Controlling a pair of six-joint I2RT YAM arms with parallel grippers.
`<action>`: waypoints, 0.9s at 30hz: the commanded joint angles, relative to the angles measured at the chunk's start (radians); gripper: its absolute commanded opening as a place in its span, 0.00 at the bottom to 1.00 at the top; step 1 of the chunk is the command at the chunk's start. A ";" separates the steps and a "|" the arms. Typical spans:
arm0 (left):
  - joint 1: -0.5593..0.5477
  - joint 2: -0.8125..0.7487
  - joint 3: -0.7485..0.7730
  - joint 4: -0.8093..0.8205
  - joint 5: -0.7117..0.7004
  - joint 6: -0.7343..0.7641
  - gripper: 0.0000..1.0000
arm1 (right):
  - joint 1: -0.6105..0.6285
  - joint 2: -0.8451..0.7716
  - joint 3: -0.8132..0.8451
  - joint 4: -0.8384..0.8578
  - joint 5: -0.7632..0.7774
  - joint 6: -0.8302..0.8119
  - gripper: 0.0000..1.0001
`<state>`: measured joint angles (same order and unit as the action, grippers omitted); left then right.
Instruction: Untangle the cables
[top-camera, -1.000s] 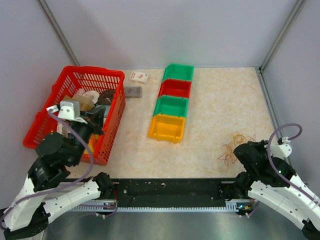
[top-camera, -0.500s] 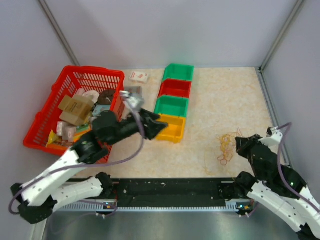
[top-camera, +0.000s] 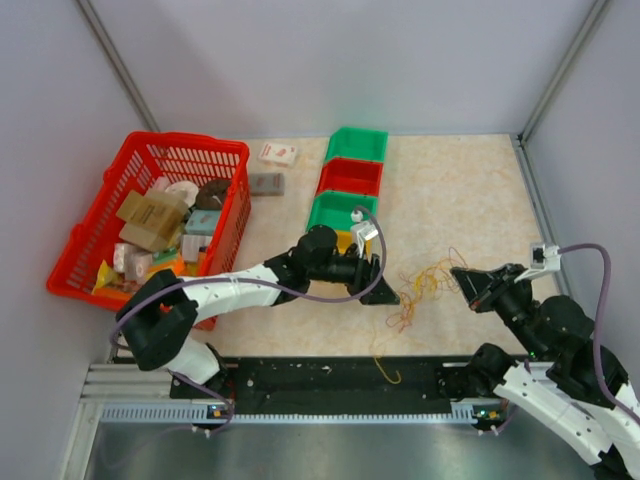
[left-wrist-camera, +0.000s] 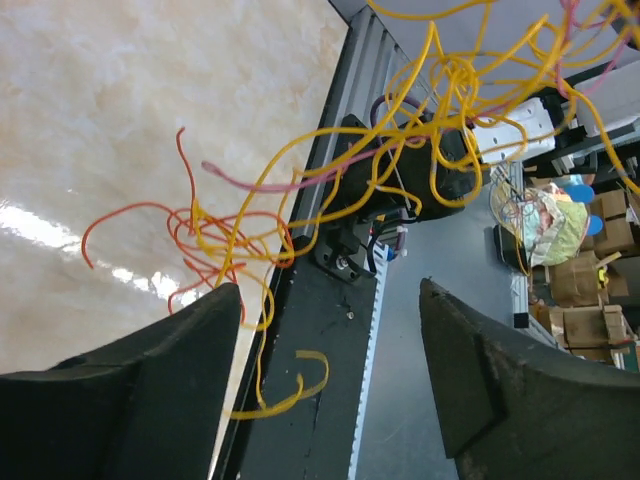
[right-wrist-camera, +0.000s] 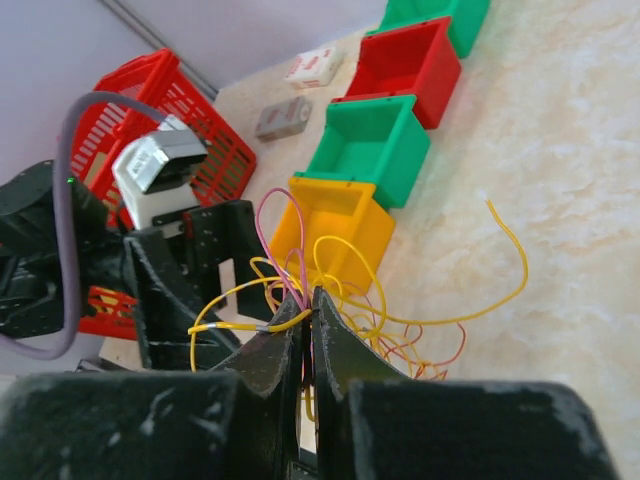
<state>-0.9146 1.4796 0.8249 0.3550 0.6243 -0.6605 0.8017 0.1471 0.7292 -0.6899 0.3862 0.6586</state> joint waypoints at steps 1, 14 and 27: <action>-0.041 0.071 0.068 0.104 -0.003 -0.001 0.70 | -0.009 0.012 0.030 0.085 -0.066 -0.020 0.00; -0.084 0.031 0.017 -0.056 -0.230 0.182 0.70 | -0.009 -0.003 0.024 0.096 -0.090 -0.031 0.00; -0.089 0.156 0.078 -0.123 -0.179 0.156 0.40 | -0.009 -0.011 0.032 0.096 -0.083 -0.024 0.00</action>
<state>-0.9977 1.6321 0.8509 0.2569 0.4347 -0.5274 0.8017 0.1478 0.7292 -0.6495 0.3046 0.6456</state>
